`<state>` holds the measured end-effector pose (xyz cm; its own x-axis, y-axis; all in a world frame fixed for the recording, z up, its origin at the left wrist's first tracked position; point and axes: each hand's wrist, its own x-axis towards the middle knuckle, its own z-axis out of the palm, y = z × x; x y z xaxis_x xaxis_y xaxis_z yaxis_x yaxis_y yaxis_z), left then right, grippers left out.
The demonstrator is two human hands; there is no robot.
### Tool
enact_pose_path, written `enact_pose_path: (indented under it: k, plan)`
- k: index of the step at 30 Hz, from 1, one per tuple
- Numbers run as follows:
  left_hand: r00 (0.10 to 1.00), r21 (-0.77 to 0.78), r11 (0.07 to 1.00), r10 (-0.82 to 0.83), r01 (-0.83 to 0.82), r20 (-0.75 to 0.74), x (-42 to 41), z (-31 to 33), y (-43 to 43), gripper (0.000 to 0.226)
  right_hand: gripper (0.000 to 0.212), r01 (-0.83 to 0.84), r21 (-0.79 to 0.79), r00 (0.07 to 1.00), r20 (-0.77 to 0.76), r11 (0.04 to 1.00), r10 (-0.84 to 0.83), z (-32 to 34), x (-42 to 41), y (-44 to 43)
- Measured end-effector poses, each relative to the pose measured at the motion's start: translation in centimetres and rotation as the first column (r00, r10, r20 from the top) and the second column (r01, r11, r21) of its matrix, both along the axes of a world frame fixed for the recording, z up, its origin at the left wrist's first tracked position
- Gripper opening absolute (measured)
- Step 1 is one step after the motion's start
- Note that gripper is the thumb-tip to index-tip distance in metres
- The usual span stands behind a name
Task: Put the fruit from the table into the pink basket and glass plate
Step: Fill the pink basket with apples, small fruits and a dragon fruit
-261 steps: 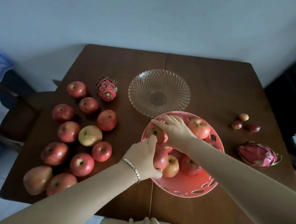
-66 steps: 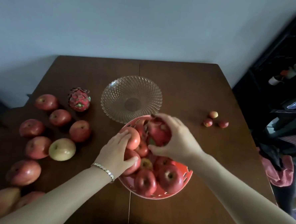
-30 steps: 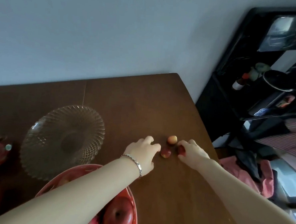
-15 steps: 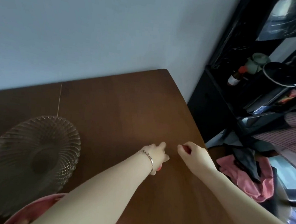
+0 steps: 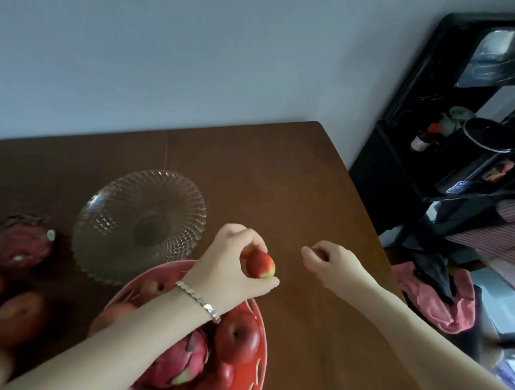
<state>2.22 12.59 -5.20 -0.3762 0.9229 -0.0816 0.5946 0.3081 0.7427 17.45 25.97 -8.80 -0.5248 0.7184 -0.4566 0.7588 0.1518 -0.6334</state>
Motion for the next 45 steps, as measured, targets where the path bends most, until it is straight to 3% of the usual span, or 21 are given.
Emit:
enact_pose_path:
  k: [4, 8, 13, 17, 19, 20, 22, 24, 26, 28, 30, 32, 33, 37, 40, 45]
  plan:
    - [0.994, 0.077, 0.995, 0.063, -0.056, -0.085, -2.4, 0.8, -8.3, 0.036, 0.020, -0.196, 0.140, 0.975, -0.075, 0.971, 0.208, 3.3, -2.1, -7.3]
    - [0.983, 0.091, 0.984, 0.160, -0.152, -0.087, -4.4, 0.6, -14.5, 0.046, 0.043, -0.323, 0.198, 0.940, -0.042, 0.925, 0.337, 3.8, -4.0, -13.9]
    - [0.977, 0.120, 0.973, 0.204, -0.196, -0.055, -5.4, 0.2, -17.5, 0.045, 0.041, -0.274, 0.296, 0.955, -0.030, 0.915, 0.296, 1.3, -5.3, -16.7]
    - [0.980, 0.137, 0.972, 0.199, -0.193, -0.032, -5.4, -0.1, -18.4, 0.040, 0.036, -0.267, 0.317, 0.964, 0.087, 0.910, 0.252, 1.5, -5.4, -17.8]
    - [0.984, 0.144, 0.975, 0.178, -0.172, -0.025, -5.0, -0.5, -18.2, 0.041, 0.033, -0.174, 0.342, 0.984, 0.018, 0.923, 0.179, 2.6, -5.5, -18.3]
    - [0.986, 0.147, 0.976, 0.167, -0.162, -0.022, -4.6, -0.7, -18.0, 0.039, 0.031, -0.108, 0.277, 0.987, -0.081, 0.955, 0.136, 3.3, -5.7, -18.7]
    - [0.988, 0.190, 0.970, 0.155, -0.149, -0.021, -3.8, -1.0, -17.2, 0.047, 0.026, -0.078, -0.068, 0.964, -0.259, 0.995, 0.058, 4.9, -6.4, -19.5]
    - [0.990, 0.226, 0.965, 0.140, -0.135, -0.007, -2.9, -1.2, -16.6, 0.054, 0.024, -0.125, -0.390, 0.948, -0.317, 0.912, -0.006, 5.7, -6.8, -20.5]
    - [0.994, 0.238, 0.966, 0.110, -0.102, -0.019, -2.4, -1.1, -16.3, 0.051, 0.024, -0.105, -0.466, 0.942, -0.330, 0.879, -0.062, 5.6, -6.8, -20.8]
    - [0.996, 0.271, 0.959, 0.088, -0.079, -0.019, -2.6, -1.3, -16.6, 0.053, 0.022, -0.082, -0.349, 0.943, -0.330, 0.934, -0.040, 4.8, -6.8, -20.4]
    - [0.992, 0.267, 0.956, 0.119, -0.124, 0.034, -3.1, -1.7, -17.2, 0.045, 0.026, -0.090, 0.000, 0.964, -0.252, 0.996, 0.087, 3.6, -7.0, -19.5]
    - [0.983, 0.252, 0.950, 0.184, -0.185, 0.026, -3.4, -2.1, -17.8, 0.025, 0.034, -0.132, 0.271, 0.969, -0.166, 0.954, 0.181, 2.3, -7.5, -18.7]
    - [0.976, 0.249, 0.946, 0.217, -0.207, -0.011, -3.4, -2.2, -18.1, 0.018, 0.037, -0.170, 0.325, 0.967, -0.129, 0.930, 0.222, 1.7, -7.8, -18.4]
    - [0.976, 0.142, 0.968, 0.213, -0.205, -0.042, -2.3, -1.8, -19.3, 0.035, 0.040, -0.359, 0.441, 0.919, 0.010, 0.823, 0.395, -0.1, -8.5, -18.2]
    - [0.994, 0.057, 0.992, 0.109, -0.111, 0.028, -0.6, -1.5, -20.1, 0.053, 0.041, -0.276, 0.398, 0.937, -0.090, 0.875, 0.337, 0.3, -8.0, -18.3]
    - [0.987, -0.013, 0.998, -0.065, 0.063, -0.144, 1.5, -2.8, -20.5, 0.037, 0.037, -0.238, 0.290, 0.949, -0.132, 0.927, 0.285, 1.2, -5.3, -18.5]
